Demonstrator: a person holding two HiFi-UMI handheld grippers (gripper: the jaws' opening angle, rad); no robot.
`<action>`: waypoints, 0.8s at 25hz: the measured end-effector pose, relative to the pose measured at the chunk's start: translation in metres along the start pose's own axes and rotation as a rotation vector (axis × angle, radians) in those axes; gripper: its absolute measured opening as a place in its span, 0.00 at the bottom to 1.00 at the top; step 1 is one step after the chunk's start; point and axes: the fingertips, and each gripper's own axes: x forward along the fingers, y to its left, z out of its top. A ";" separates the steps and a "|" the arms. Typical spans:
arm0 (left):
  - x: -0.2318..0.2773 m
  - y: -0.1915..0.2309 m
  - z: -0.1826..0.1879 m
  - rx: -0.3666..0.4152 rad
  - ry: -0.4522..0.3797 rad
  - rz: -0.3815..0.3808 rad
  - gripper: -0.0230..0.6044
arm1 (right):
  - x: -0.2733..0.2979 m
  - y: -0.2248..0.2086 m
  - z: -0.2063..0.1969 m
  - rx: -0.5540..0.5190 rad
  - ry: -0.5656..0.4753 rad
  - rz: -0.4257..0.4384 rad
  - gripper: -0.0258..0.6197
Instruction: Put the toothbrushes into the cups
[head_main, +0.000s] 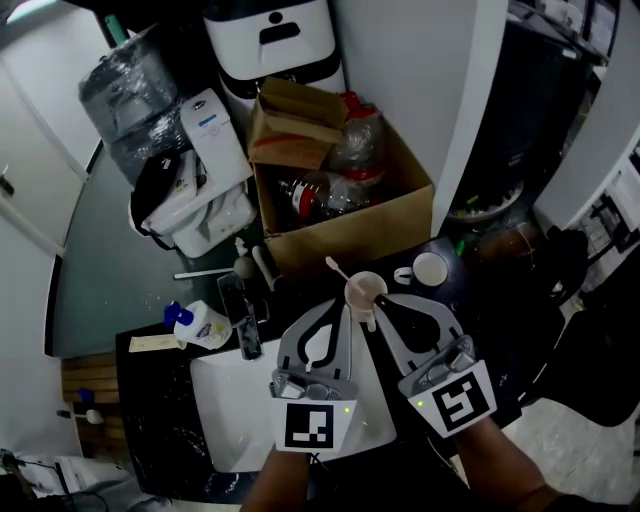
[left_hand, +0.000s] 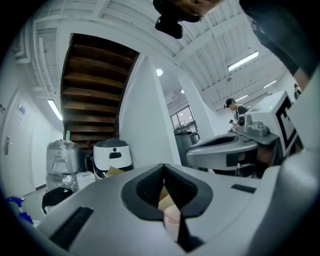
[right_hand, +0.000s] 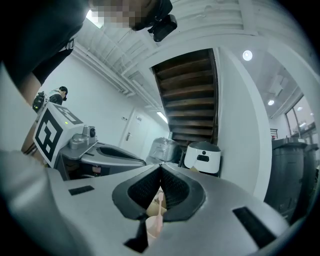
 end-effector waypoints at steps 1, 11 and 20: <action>-0.004 -0.003 0.003 0.004 0.000 -0.004 0.05 | -0.004 0.001 0.004 -0.008 -0.001 -0.004 0.09; -0.048 -0.015 0.044 0.040 -0.068 -0.008 0.05 | -0.042 0.022 0.044 -0.086 -0.042 -0.047 0.09; -0.074 -0.015 0.059 -0.121 -0.100 0.032 0.05 | -0.063 0.036 0.065 -0.089 -0.069 -0.079 0.09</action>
